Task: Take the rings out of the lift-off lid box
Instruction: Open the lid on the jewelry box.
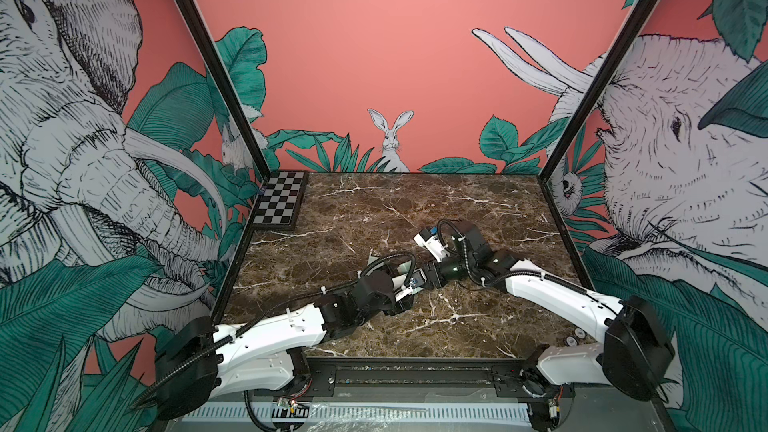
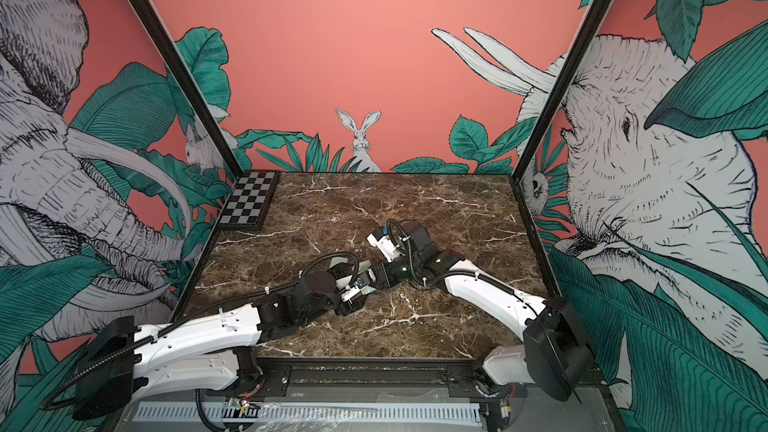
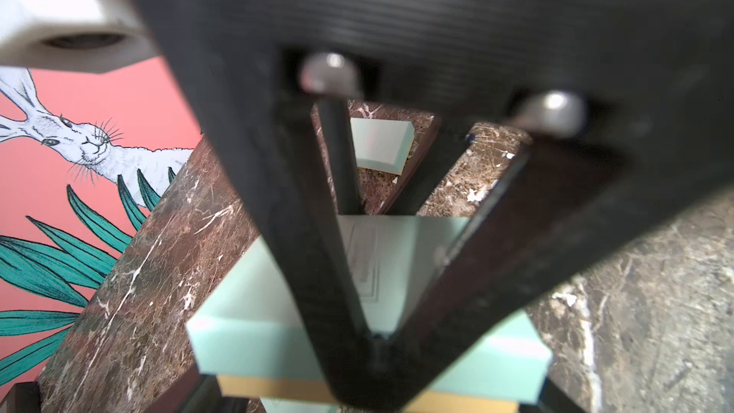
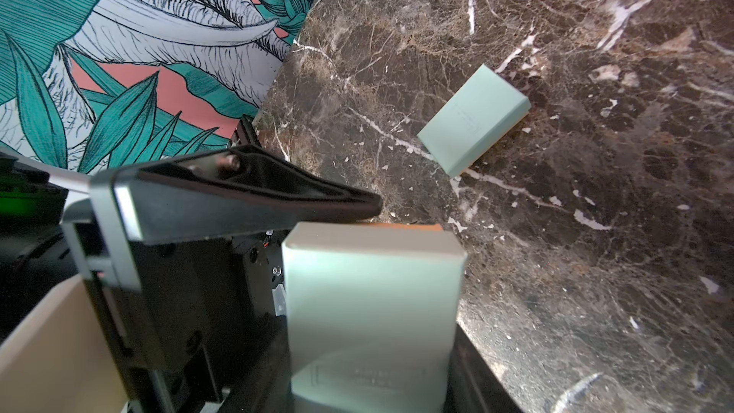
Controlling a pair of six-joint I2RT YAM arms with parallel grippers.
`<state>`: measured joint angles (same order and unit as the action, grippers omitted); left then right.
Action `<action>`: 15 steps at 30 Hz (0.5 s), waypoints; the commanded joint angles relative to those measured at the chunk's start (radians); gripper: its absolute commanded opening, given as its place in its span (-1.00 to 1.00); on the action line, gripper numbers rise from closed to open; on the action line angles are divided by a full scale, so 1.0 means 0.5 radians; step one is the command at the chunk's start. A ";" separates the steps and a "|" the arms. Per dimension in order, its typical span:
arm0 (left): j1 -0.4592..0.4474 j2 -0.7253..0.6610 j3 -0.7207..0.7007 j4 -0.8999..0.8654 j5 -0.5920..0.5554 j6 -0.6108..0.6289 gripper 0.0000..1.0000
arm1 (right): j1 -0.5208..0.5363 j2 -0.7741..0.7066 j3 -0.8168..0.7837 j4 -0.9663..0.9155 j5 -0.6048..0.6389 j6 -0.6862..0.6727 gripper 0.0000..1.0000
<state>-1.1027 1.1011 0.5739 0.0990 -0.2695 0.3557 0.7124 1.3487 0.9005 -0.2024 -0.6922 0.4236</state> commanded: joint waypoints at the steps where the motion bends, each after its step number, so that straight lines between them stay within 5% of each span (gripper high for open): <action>1: 0.009 -0.032 0.034 -0.017 -0.065 0.078 0.57 | 0.011 -0.043 -0.012 0.046 -0.094 0.021 -0.10; 15: 0.006 -0.023 0.041 -0.203 -0.152 0.111 -0.02 | -0.047 -0.104 -0.027 0.044 -0.084 0.049 -0.11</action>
<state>-1.1042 1.0912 0.5797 0.0769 -0.2764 0.3744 0.7033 1.3403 0.8921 -0.1925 -0.6998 0.4221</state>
